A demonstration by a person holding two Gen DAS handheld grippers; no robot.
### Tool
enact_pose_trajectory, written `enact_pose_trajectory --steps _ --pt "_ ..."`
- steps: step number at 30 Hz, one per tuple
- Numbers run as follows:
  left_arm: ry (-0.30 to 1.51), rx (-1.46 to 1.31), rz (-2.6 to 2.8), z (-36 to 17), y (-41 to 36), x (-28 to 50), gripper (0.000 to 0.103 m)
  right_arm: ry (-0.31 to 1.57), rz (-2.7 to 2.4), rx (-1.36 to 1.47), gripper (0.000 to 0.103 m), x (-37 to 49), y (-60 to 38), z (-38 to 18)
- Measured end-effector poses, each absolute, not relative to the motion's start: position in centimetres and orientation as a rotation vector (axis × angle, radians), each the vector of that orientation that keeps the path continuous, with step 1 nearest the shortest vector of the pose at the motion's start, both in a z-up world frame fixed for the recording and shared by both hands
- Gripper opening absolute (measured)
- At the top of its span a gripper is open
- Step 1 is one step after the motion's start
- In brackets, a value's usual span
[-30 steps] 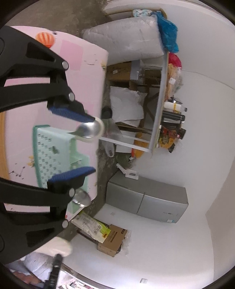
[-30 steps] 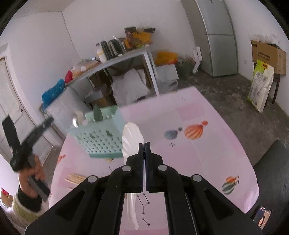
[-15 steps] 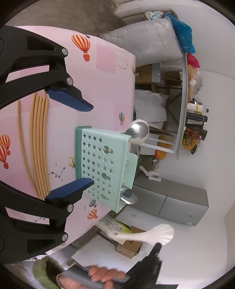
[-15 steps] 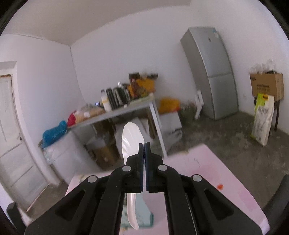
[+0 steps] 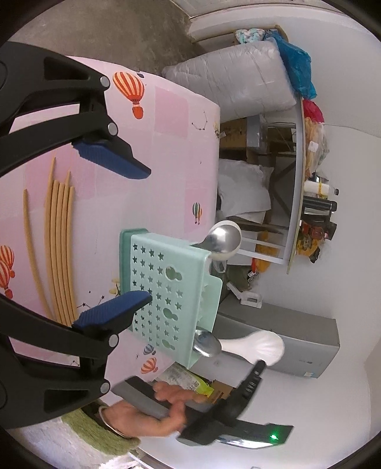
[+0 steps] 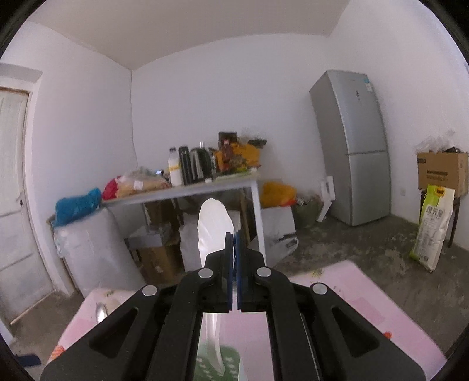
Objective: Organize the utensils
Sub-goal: 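Lower the white paddle into the mint holder and open the right gripper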
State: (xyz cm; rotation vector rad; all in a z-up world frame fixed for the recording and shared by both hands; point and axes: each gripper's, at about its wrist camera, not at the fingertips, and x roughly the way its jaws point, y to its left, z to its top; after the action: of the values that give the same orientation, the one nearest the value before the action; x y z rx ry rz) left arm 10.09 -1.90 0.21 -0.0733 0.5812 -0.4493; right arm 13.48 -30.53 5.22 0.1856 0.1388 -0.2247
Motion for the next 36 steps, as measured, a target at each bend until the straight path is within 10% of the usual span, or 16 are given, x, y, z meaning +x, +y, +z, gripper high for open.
enact_pose_trajectory --steps 12,19,36 --pt "0.604 -0.018 -0.538 -0.3 -4.1 13.7 0.078 0.283 -0.123 0.23 0.004 8.9 -31.3 1.6" --pt "0.664 -0.052 -0.674 -0.5 -5.7 17.7 0.081 0.444 0.054 0.466 0.037 8.4 -34.0 0.3" --pt "0.781 -0.084 -0.753 -1.9 -9.6 17.1 0.082 0.636 0.225 0.69 0.037 10.6 -36.4 -2.1"
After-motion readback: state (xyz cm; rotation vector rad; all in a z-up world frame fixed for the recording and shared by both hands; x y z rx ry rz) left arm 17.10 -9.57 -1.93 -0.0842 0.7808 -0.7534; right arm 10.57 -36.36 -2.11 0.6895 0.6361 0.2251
